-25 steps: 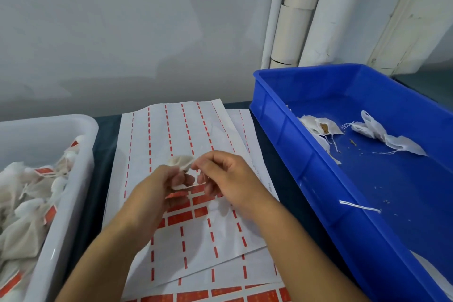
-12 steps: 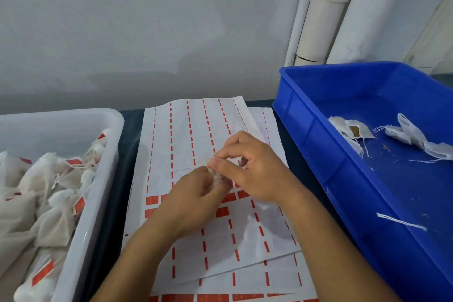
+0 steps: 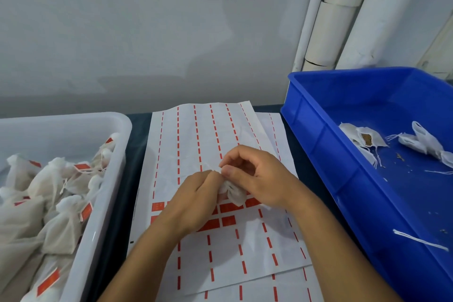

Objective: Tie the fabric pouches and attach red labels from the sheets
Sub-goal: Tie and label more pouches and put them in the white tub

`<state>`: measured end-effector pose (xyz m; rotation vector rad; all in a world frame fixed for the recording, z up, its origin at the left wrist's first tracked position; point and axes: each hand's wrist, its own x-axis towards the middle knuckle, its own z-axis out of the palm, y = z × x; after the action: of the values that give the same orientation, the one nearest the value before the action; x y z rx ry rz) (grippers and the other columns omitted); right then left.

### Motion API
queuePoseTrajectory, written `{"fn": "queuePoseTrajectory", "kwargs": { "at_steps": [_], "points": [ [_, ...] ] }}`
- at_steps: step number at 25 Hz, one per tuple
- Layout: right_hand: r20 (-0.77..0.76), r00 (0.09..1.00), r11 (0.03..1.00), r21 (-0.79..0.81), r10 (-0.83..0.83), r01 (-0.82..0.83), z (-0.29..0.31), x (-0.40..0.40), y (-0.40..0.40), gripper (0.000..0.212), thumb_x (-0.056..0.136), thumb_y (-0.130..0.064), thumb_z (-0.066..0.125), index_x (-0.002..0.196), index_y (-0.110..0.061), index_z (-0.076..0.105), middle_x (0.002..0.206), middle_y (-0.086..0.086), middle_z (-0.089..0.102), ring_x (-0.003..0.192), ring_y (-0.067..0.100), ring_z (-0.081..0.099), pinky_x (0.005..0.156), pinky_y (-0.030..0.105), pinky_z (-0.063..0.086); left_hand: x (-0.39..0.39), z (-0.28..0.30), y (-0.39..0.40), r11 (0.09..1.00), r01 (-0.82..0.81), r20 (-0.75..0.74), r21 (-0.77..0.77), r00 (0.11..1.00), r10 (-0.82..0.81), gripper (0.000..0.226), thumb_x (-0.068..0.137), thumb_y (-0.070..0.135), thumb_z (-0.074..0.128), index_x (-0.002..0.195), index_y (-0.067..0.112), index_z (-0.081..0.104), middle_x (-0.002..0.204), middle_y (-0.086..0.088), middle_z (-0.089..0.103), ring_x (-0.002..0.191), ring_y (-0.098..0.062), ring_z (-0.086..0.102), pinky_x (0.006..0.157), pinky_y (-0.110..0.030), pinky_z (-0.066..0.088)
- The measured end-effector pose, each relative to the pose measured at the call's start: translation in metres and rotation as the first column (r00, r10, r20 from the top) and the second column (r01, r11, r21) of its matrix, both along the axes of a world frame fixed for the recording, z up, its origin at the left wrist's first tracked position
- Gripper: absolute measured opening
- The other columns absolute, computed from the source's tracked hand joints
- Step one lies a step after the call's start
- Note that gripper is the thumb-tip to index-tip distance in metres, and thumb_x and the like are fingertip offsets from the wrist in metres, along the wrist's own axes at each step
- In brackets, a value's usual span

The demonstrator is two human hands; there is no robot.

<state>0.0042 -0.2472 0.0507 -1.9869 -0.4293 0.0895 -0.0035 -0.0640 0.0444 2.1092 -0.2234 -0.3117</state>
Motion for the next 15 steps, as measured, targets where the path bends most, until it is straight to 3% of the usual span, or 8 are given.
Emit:
{"fn": "queuePoseTrajectory", "kwargs": {
  "at_steps": [3,7,12,15],
  "points": [
    [0.002,1.000,1.000,-0.011,-0.014,0.014,-0.002,0.001,-0.002,0.006,0.098,-0.043,0.066,0.102,-0.040,0.063,0.098,-0.019,0.066,0.098,0.008,0.067,0.082,0.027,0.062,0.005,0.000,0.001,0.998,-0.057,-0.037,0.008,0.998,0.058,0.045,0.108,0.032,0.032,0.072,0.018,0.056,0.061,0.009,0.057,0.063,-0.008,0.053,0.063,-0.020,0.042],
    [-0.014,1.000,1.000,-0.018,-0.003,0.003,-0.001,0.002,-0.004,0.008,0.096,-0.041,0.069,0.102,-0.041,0.065,0.100,-0.021,0.068,0.100,0.004,0.067,0.079,0.020,0.059,0.011,0.000,0.000,0.990,-0.138,-0.110,0.002,0.984,0.137,0.044,0.107,0.038,0.038,0.082,0.017,0.067,0.082,-0.005,0.072,0.075,-0.014,0.063,0.068,-0.023,0.046],
    [0.005,1.000,0.997,-0.072,-0.005,0.005,0.001,0.001,-0.006,0.013,0.094,-0.043,0.072,0.106,-0.046,0.070,0.107,-0.028,0.068,0.106,-0.002,0.065,0.079,0.009,0.054,0.013,0.003,-0.001,0.971,-0.240,-0.126,0.008,0.963,0.239,0.045,0.105,0.039,0.042,0.076,0.022,0.071,0.073,0.002,0.072,0.076,-0.017,0.069,0.064,-0.021,0.046],
    [0.056,0.998,0.989,-0.144,-0.005,0.013,0.002,0.001,-0.005,0.010,0.093,-0.042,0.073,0.100,-0.049,0.070,0.105,-0.030,0.066,0.106,-0.003,0.062,0.080,0.005,0.050,0.015,0.005,-0.002,0.947,-0.320,-0.185,-0.015,0.932,0.312,0.039,0.105,0.040,0.044,0.081,0.022,0.070,0.080,-0.002,0.074,0.080,-0.020,0.070,0.063,-0.023,0.044]
  ]
}}
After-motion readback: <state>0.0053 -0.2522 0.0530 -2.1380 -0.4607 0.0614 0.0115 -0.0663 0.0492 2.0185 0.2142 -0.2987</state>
